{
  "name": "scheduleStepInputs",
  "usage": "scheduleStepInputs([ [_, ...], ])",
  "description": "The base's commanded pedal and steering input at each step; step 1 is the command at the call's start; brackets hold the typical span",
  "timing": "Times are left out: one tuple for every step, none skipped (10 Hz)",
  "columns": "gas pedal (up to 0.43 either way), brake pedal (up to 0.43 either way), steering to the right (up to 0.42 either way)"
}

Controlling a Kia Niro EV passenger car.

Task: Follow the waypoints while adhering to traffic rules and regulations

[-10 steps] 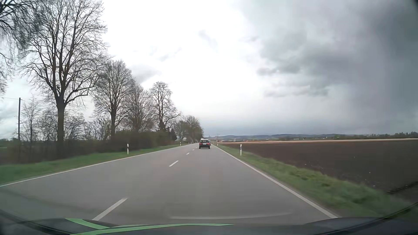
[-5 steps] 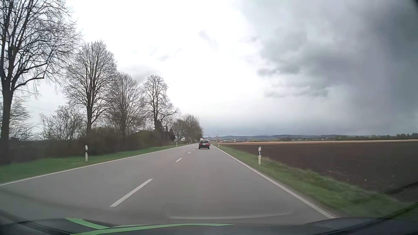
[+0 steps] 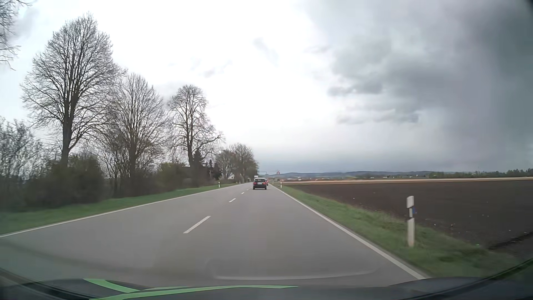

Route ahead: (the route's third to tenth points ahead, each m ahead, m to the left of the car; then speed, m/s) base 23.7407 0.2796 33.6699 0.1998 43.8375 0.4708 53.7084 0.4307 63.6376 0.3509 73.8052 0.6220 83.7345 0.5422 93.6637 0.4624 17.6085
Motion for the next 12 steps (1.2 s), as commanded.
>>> scheduleStepInputs([
  [0.138,0.0,-0.001],
  [0.138,0.0,-0.001],
  [0.138,0.0,-0.001],
  [0.15,0.0,-0.001],
  [0.15,0.0,-0.001],
  [0.15,0.0,-0.001],
  [0.15,0.0,-0.001],
  [0.15,0.0,-0.001],
  [0.15,0.0,-0.001],
  [0.15,0.0,-0.001],
  [0.15,0.0,-0.001],
  [0.15,0.0,-0.001],
])
